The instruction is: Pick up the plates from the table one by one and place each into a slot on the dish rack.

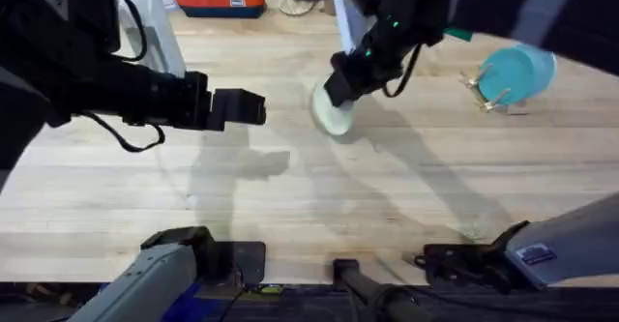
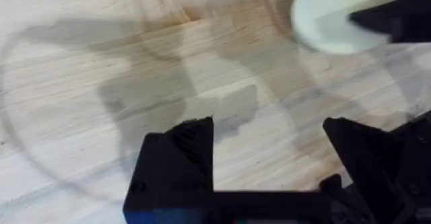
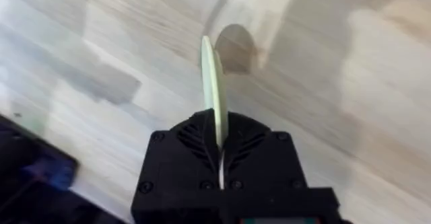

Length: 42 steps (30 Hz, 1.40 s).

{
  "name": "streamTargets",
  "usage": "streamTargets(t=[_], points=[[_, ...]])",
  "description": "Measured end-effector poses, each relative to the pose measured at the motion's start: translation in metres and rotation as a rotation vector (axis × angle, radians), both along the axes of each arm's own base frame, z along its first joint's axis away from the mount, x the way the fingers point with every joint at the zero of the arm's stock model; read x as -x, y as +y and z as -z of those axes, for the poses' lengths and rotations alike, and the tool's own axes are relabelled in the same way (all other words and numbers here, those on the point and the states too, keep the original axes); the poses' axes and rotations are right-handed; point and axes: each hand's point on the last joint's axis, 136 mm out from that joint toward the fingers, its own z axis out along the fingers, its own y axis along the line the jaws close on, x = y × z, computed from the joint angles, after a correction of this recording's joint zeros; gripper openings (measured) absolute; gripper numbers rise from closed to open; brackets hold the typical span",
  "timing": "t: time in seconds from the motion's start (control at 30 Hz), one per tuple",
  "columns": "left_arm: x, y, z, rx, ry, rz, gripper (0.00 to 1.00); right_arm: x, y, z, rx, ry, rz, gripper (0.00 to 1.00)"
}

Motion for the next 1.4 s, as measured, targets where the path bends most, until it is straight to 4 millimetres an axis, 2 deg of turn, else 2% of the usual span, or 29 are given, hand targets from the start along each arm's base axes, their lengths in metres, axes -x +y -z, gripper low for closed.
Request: streamTargets(t=[0.23,0.5,0.7,0.9,1.23,1.4], points=[[0.001,0.004,0.000,-0.019,0.002,-0.029,0.995,-0.010,-0.037,-0.058,0.119,-0.235,-0.030,0.027],[0.001,0.004,0.000,-0.020,0.004,-0.033,0.996,-0.009,-0.091,-0.128,0.218,-0.485,-0.009,0.028],[0.001,0.005,0.000,-0.021,0.004,-0.034,0.995,-0.008,-0.136,-0.163,0.249,-0.588,0.046,0.029],[0.001,0.006,0.000,-0.027,0.005,-0.036,0.993,0.002,-0.185,-0.171,0.288,-0.572,0.082,0.029],[0.001,0.006,0.001,-0.029,0.007,-0.040,0.995,0.007,-0.251,-0.164,0.278,-0.494,0.213,0.029],[0.001,0.006,0.001,-0.029,0.007,-0.040,0.995,0.009,-0.276,-0.164,0.295,-0.486,0.284,0.029]])
